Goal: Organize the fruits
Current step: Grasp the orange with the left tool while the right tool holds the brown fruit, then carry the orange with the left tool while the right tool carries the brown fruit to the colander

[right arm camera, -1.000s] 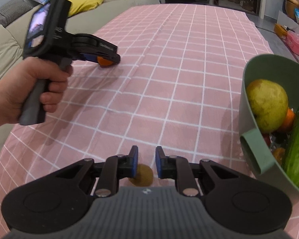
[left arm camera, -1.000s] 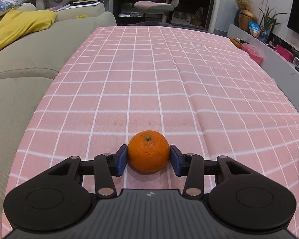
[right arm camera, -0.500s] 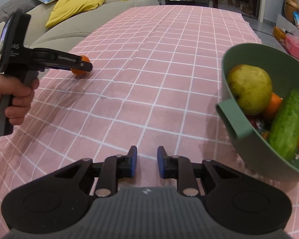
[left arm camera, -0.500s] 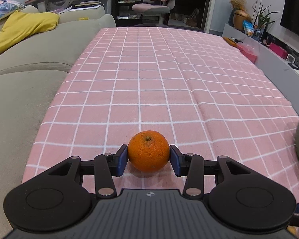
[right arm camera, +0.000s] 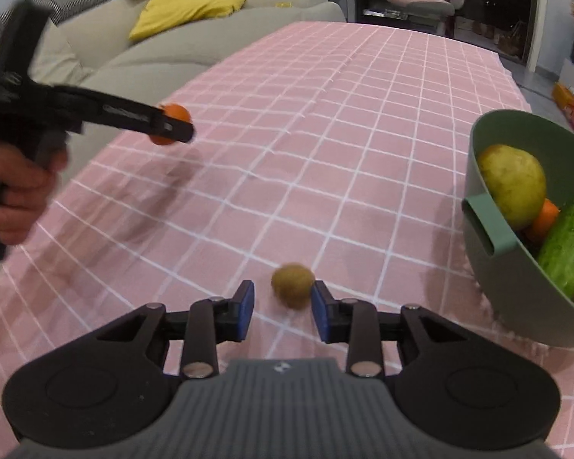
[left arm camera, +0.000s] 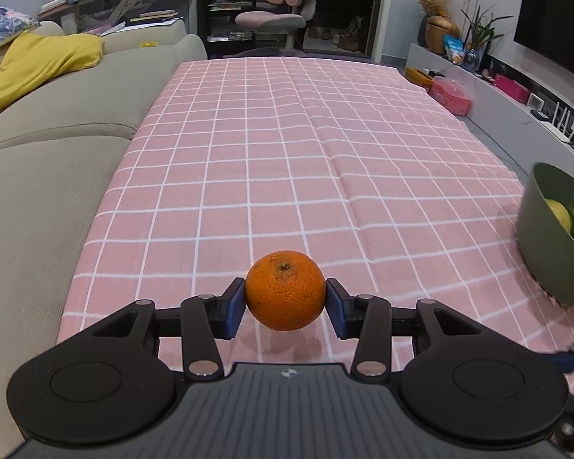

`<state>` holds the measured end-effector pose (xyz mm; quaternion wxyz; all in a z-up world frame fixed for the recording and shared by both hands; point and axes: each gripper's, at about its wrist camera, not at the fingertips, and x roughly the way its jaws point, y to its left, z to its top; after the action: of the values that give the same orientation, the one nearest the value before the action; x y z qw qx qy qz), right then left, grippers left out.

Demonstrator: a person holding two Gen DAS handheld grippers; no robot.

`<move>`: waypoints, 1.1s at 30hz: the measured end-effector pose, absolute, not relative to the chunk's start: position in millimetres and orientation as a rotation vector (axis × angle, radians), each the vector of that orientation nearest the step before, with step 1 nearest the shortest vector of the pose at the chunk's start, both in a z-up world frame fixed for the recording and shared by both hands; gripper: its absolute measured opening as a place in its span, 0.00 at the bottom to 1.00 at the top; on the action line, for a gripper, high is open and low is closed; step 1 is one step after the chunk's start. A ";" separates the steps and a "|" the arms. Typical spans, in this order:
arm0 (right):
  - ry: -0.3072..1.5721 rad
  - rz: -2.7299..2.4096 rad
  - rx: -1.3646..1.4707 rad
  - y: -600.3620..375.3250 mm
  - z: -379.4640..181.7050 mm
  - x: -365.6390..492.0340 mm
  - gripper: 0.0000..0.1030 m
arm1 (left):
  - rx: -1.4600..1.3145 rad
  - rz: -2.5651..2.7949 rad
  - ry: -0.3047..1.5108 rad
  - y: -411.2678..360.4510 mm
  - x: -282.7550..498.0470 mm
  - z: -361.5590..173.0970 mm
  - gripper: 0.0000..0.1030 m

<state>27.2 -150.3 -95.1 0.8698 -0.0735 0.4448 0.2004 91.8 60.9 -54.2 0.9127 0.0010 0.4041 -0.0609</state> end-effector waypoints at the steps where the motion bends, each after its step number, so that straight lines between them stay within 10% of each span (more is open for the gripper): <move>1: 0.931 0.416 -0.156 -150.6 -95.8 27.5 0.24 | 0.004 -0.130 0.834 58.6 86.6 -53.0 0.49; 33: 0.845 0.292 -0.059 -159.2 -64.9 70.5 0.23 | 0.059 -0.240 0.819 8.8 52.6 -14.6 0.48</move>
<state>70.5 -159.2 -64.9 0.9014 -0.0284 0.4084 0.1411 52.6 8.8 -14.6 0.9098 0.0287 0.3972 -0.1166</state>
